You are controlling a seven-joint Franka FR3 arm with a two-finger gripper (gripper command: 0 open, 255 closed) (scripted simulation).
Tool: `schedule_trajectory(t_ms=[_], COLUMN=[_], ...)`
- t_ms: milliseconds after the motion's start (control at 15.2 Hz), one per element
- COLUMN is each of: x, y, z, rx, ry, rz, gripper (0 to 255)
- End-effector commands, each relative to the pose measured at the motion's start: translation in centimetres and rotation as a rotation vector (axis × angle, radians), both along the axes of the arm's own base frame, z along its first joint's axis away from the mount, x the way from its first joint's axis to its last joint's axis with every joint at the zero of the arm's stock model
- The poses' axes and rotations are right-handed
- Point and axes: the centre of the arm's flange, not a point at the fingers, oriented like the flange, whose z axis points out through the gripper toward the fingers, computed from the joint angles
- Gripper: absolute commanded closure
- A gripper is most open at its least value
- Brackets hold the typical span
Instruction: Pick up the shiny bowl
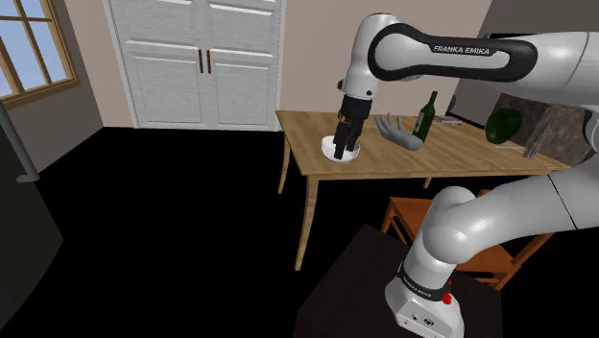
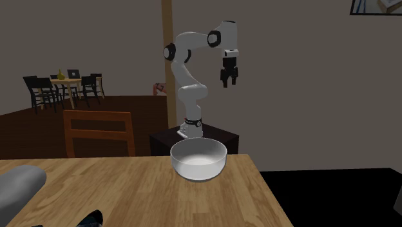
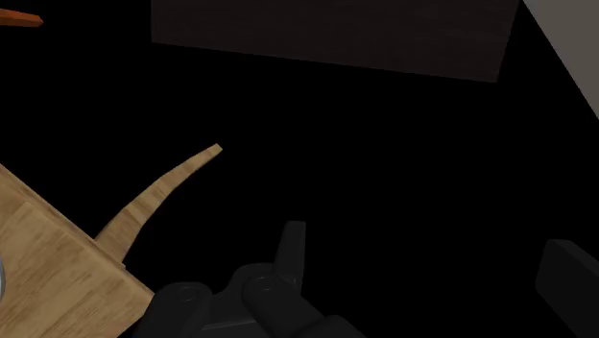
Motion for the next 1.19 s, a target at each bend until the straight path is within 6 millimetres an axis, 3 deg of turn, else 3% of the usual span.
schedule_trajectory(t_ms=[0,1122], x=[0.0,11.0], y=[0.0,-17.1], z=[0.0,-7.7], rx=[0.000,-0.066], ry=[0.000,0.016], rz=[0.000,0.006], gripper=[0,0])
